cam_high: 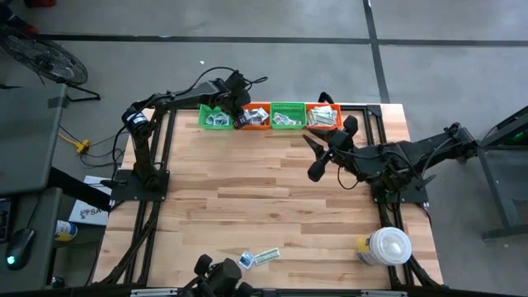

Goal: Pick & Place First Aid Supplies
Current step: Put the gray towelette pack in the left orange bin, then put the green bandage pack in the right orange bin

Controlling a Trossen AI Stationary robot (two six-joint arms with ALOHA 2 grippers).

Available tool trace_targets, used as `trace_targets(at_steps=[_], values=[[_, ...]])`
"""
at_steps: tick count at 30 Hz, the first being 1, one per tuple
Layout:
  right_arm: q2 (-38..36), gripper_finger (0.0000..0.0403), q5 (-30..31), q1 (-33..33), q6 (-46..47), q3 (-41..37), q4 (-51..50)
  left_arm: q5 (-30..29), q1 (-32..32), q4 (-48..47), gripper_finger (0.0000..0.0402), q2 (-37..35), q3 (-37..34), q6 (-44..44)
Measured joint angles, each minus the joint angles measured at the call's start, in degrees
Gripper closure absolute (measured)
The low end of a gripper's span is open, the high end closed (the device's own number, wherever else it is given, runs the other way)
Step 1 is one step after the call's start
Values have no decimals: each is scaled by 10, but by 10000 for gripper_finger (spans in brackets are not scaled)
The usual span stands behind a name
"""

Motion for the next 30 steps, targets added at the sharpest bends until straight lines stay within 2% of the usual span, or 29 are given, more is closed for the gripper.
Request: trace_targets(at_steps=[6,10,19,26,30], values=[[0,309,-3,0,0,0,0,3,0,-2,280,0,2,0],[0,309,-14,1,9,0,-4,14,0,-22,253,-1,27,15],[0,309,-73,1,60,0,-38,14,-19,-147,252,-3,122,58],[0,309,-209,1,82,0,-56,5,-75,-215,253,-82,133,84],[0,309,-271,-3,96,0,-73,-44,-130,-235,253,-146,133,70]])
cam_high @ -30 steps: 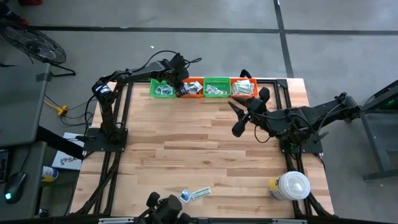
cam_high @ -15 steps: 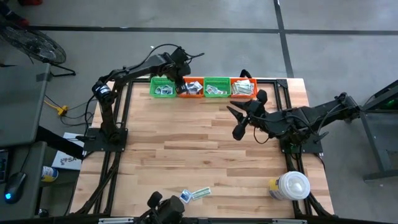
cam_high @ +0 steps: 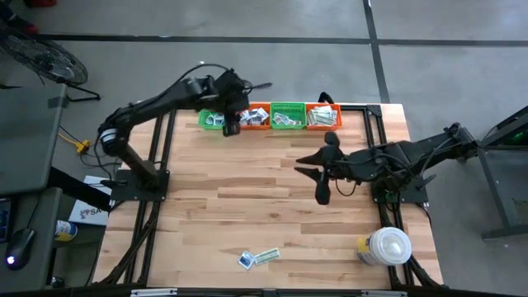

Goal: Pick & Place First Aid Supplies
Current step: Put the green bandage pack in the right orange bin

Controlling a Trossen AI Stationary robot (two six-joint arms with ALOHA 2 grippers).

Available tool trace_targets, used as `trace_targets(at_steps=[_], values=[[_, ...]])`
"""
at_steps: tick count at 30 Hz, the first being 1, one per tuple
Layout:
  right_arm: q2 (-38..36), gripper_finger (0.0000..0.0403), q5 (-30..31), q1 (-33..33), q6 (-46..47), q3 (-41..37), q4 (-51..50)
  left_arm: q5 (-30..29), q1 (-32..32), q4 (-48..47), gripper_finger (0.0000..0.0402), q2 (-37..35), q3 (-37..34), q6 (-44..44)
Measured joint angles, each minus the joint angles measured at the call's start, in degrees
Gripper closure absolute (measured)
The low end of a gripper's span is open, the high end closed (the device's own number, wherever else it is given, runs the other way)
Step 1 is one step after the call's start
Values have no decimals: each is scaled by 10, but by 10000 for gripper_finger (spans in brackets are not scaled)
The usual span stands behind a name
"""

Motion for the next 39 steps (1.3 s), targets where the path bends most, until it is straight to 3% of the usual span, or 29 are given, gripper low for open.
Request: trace_targets(at_steps=[8,15,21,27,34,39], values=[[23,309,-93,0,-1,1,-16,-120,-159,-53,253,-93,0,-107],[85,309,-179,11,-2,1,-23,-232,-330,-109,253,-118,0,-253],[141,306,-202,33,-23,1,-39,-298,-469,-128,253,-118,0,-359],[214,275,-208,56,-48,1,-45,-381,-594,-129,253,-118,-1,-447],[322,237,-223,87,-52,0,16,-449,-691,-128,253,-118,-1,-509],[379,235,-260,111,-54,0,88,-472,-730,-129,253,-118,-1,-522]])
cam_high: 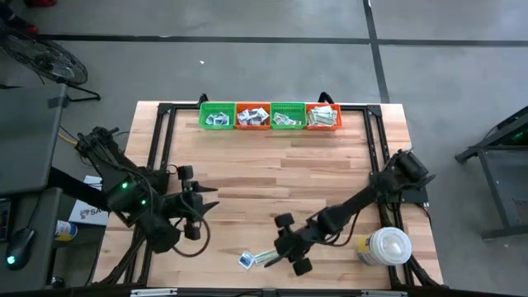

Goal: Pick & Place First Aid Supplies
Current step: Put the green bandage pack in the right orange bin

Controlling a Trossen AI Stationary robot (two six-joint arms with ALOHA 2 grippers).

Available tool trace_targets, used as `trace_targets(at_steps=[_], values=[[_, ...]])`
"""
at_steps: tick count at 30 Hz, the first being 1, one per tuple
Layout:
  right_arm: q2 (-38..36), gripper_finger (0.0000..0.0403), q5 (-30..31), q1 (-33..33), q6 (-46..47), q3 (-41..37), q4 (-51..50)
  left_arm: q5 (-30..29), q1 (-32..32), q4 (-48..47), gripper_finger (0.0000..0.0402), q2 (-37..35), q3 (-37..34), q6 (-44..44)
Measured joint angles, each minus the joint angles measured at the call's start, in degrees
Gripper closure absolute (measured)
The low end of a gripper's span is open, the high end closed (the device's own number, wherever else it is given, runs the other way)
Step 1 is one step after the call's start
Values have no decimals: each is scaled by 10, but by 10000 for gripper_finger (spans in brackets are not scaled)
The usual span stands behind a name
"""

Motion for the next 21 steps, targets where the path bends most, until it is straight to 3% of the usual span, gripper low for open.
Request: trace_targets(at_steps=[10,21], values=[[60,248,11,14,21,0,103,0,-15,-1,253,0,0,-6],[105,244,31,14,58,0,119,3,-14,-19,253,0,-1,-5]])
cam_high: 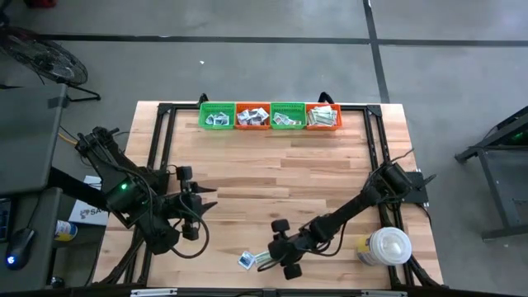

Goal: Pick & Place First Aid Supplies
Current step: Put the green bandage pack in the right orange bin

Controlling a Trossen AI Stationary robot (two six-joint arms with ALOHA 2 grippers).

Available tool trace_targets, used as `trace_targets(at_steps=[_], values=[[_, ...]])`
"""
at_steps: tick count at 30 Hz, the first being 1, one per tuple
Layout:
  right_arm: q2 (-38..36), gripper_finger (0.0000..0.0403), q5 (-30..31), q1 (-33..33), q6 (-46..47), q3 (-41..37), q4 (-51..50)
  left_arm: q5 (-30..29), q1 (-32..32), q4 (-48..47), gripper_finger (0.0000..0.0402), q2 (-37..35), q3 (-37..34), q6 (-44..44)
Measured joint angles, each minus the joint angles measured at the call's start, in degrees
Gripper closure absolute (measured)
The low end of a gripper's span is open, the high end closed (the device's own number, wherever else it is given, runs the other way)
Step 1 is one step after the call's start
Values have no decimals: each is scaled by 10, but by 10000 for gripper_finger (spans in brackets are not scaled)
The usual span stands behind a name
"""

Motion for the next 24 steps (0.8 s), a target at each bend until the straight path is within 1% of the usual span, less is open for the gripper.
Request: trace_targets(at_steps=[5,12,18,24], values=[[0,240,17,-1,1,0,-9,4,0,-8,253,0,0,0],[10,240,4,-2,-1,0,-58,3,0,-8,253,0,0,0],[27,241,0,-1,24,3,-55,3,0,-9,253,0,0,0],[40,263,-17,-2,51,4,-76,3,0,-11,253,0,0,1]])
